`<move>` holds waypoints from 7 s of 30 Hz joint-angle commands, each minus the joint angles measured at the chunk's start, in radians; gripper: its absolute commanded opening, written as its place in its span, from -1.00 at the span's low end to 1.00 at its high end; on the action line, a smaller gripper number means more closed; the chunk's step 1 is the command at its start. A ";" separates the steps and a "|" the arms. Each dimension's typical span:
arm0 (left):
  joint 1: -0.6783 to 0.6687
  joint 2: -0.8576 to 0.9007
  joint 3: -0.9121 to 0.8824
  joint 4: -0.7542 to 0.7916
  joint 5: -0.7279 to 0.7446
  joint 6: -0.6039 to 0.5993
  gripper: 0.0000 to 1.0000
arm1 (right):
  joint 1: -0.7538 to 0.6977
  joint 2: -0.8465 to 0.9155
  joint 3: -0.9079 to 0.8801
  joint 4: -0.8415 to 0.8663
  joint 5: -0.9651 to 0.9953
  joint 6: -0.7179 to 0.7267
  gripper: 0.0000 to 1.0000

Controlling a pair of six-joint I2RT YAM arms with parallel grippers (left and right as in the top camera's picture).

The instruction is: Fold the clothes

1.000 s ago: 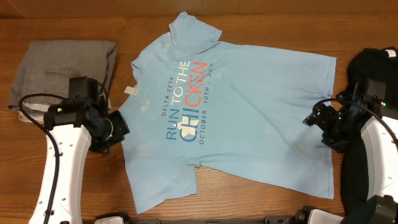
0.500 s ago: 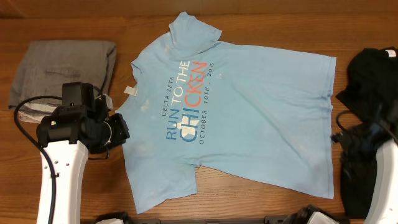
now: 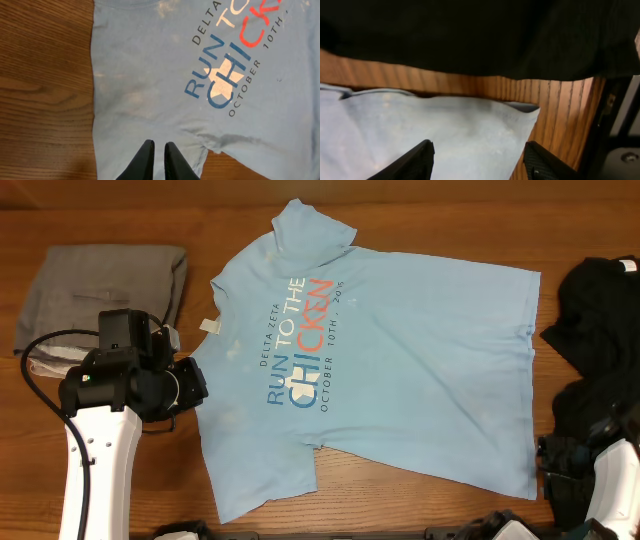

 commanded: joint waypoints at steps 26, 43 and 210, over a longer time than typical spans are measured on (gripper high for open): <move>0.005 -0.005 0.014 0.021 0.012 -0.005 -0.71 | -0.007 0.058 -0.166 0.128 0.072 0.021 0.10; 0.005 -0.002 0.014 0.017 0.008 -0.005 -0.65 | -0.007 0.076 -0.175 0.188 0.048 0.001 -0.92; -0.392 0.422 0.152 0.599 -0.506 -0.079 -0.92 | 0.401 0.361 0.403 0.411 0.011 -0.001 -0.92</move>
